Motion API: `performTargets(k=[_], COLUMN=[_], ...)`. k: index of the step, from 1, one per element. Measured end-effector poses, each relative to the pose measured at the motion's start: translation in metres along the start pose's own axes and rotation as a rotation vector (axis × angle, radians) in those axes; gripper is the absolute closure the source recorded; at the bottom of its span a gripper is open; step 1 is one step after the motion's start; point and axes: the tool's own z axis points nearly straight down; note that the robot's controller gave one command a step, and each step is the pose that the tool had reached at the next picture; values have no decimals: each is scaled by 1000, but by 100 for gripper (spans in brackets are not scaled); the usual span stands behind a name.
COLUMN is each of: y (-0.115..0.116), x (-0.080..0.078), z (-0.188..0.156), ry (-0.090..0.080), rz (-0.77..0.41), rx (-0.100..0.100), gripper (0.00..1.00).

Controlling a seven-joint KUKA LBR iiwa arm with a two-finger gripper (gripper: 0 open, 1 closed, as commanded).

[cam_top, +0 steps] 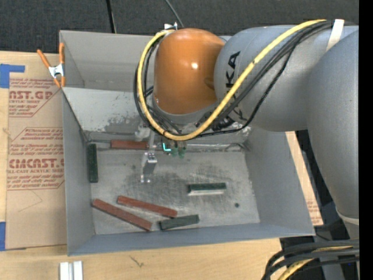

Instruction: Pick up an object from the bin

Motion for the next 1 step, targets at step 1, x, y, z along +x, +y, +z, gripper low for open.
performTargets(k=[1], y=[-1], x=[-2], z=[-4], ry=[-7], rz=[1], rx=[-1], gripper=[0])
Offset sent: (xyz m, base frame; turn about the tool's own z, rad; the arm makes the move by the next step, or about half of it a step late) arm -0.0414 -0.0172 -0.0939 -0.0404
